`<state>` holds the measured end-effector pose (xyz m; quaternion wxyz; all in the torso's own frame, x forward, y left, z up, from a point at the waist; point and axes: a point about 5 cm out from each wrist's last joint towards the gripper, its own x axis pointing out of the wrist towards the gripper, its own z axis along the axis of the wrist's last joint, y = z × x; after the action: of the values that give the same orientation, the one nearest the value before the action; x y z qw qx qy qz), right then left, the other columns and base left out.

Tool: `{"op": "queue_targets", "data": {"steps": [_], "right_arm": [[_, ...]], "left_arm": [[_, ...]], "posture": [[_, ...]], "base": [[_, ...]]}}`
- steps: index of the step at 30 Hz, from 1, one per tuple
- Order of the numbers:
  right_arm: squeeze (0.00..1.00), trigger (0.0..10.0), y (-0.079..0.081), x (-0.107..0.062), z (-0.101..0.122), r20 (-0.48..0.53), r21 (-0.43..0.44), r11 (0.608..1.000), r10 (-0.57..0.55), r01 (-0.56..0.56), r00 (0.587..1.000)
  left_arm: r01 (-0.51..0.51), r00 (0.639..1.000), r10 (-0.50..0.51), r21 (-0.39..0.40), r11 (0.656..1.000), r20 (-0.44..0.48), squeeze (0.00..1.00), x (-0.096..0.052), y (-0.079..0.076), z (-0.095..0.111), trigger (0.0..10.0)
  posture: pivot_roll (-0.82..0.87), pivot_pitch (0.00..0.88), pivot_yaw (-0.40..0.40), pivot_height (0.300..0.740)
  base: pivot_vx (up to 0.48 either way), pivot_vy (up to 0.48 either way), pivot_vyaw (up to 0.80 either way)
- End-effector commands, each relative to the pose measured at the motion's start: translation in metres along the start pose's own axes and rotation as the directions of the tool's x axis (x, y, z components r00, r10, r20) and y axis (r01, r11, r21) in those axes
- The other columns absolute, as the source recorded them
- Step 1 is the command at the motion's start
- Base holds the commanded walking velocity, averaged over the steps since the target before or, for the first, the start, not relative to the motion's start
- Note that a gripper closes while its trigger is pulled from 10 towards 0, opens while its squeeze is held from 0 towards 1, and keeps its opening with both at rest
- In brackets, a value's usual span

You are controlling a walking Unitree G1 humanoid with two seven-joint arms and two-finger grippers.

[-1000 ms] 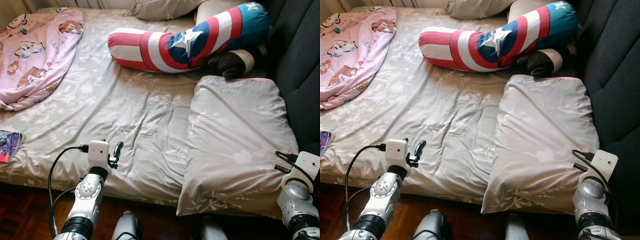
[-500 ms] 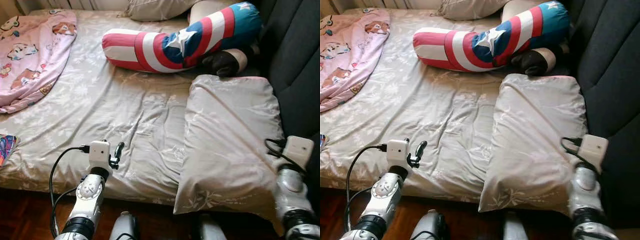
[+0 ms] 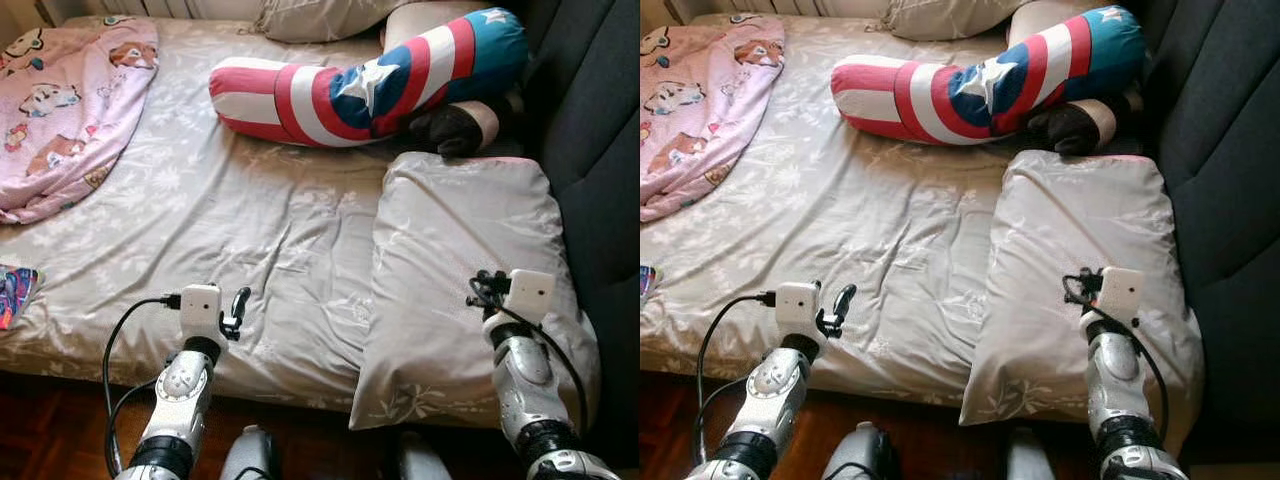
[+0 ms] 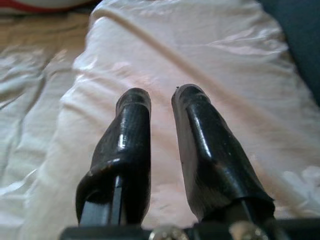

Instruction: Clean up the room

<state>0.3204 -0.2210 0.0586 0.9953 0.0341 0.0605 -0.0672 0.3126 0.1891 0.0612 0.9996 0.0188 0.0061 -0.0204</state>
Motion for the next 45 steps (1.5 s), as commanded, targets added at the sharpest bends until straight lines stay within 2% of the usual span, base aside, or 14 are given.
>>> {"op": "queue_targets", "data": {"steps": [1, 6, 10, 11, 14, 21, 22, 23, 26, 28, 30, 34, 38, 45], "right_arm": [[0.00, 10.0, 0.000, -0.005, -0.012, -0.047, 0.004, 1.000, 0.013, -0.013, 0.999], [0.00, 10.0, 0.006, -0.012, -0.028, -0.112, -0.009, 0.998, 0.067, -0.068, 0.991], [0.00, 10.0, 0.003, -0.016, -0.035, -0.136, 0.010, 0.998, 0.058, -0.058, 0.989], [0.00, 10.0, -0.003, -0.021, -0.045, -0.178, 0.015, 1.000, 0.025, -0.023, 0.984], [0.00, 10.0, -0.008, -0.028, -0.055, -0.227, 0.037, 0.999, -0.007, 0.016, 0.974], [0.00, 10.0, -0.013, -0.054, -0.091, -0.378, 0.067, 0.991, -0.081, 0.115, 0.922], [0.00, 10.0, -0.014, -0.058, -0.096, -0.396, 0.078, 0.989, -0.087, 0.129, 0.914], [0.00, 10.0, -0.018, -0.066, -0.104, -0.423, 0.132, 0.974, -0.112, 0.184, 0.899], [0.00, 10.0, -0.021, -0.076, -0.113, -0.466, 0.140, 0.965, -0.132, 0.221, 0.875], [0.00, 10.0, -0.021, -0.086, -0.123, -0.513, 0.087, 0.975, -0.132, 0.204, 0.848], [0.00, 10.0, -0.021, -0.087, -0.124, -0.519, 0.086, 0.976, -0.130, 0.202, 0.845], [0.00, 10.0, -0.030, -0.109, -0.141, -0.608, 0.024, 0.975, -0.161, 0.221, 0.777], [0.00, 10.0, -0.029, -0.116, -0.147, -0.629, -0.005, 0.980, -0.159, 0.201, 0.761], [0.00, 10.0, -0.032, -0.122, -0.151, -0.642, -0.025, 0.967, -0.210, 0.254, 0.737]], "left_arm": [[-0.034, 0.999, 0.033, -0.029, 0.999, -0.038, 0.00, -0.003, 0.006, -0.007, 10.0], [-0.114, 0.989, 0.104, -0.087, 0.990, -0.104, 0.00, -0.008, 0.019, -0.018, 10.0], [-0.087, 0.983, 0.075, -0.067, 0.994, -0.167, 0.00, -0.014, 0.020, -0.029, 10.0], [-0.091, 0.972, 0.077, -0.054, 0.994, -0.221, 0.00, -0.019, 0.022, -0.039, 10.0], [-0.098, 0.958, 0.081, -0.049, 0.994, -0.275, 0.00, -0.026, 0.024, -0.048, 10.0], [-0.070, 0.874, 0.059, -0.005, 0.998, -0.482, 0.00, -0.054, 0.023, -0.084, 10.0], [-0.078, 0.858, 0.067, -0.001, 0.997, -0.509, 0.00, -0.059, 0.024, -0.089, 10.0], [-0.087, 0.836, 0.071, -0.003, 0.996, -0.544, 0.00, -0.066, 0.023, -0.096, 10.0], [-0.079, 0.818, 0.063, -0.004, 0.997, -0.572, 0.00, -0.073, 0.020, -0.103, 10.0], [-0.083, 0.797, 0.068, 0.002, 0.997, -0.600, 0.00, -0.080, 0.018, -0.109, 10.0], [-0.084, 0.793, 0.069, 0.004, 0.996, -0.605, 0.00, -0.082, 0.018, -0.110, 10.0], [-0.093, 0.778, 0.073, 0.000, 0.996, -0.624, 0.00, -0.088, 0.015, -0.115, 10.0], [-0.090, 0.769, 0.072, 0.004, 0.996, -0.635, 0.00, -0.092, 0.015, -0.118, 10.0], [-0.103, 0.761, 0.082, 0.004, 0.995, -0.644, 0.00, -0.095, 0.016, -0.120, 10.0]], "posture": [[0.01, 0.186, 0.001, 0.737], [0.01, 0.177, 0.003, 0.740], [0.02, 0.161, 0.005, 0.740], [0.03, 0.144, 0.007, 0.740], [0.03, 0.132, 0.008, 0.740], [0.01, 0.100, 0.014, 0.740], [0.01, 0.092, 0.015, 0.740], [0.02, 0.089, 0.015, 0.740], [0.02, 0.083, 0.014, 0.740], [0.02, 0.076, 0.013, 0.740], [0.02, 0.076, 0.013, 0.740], [0.02, 0.065, 0.013, 0.740], [0.01, 0.057, 0.016, 0.740], [0.00, 0.046, 0.015, 0.740]], "base": [[0.000, 0.000, 0.00], [0.000, 0.000, 0.00], [0.000, 0.000, 0.00], [0.000, 0.000, 0.00], [0.000, 0.000, 0.00], [0.000, 0.000, 0.00], [0.000, 0.000, 0.00], [0.000, 0.000, 0.00], [0.000, 0.000, 0.00], [0.000, 0.000, 0.00], [0.000, 0.000, 0.00], [0.000, 0.000, 0.00], [0.000, 0.000, 0.00], [0.000, 0.000, 0.00]]}}
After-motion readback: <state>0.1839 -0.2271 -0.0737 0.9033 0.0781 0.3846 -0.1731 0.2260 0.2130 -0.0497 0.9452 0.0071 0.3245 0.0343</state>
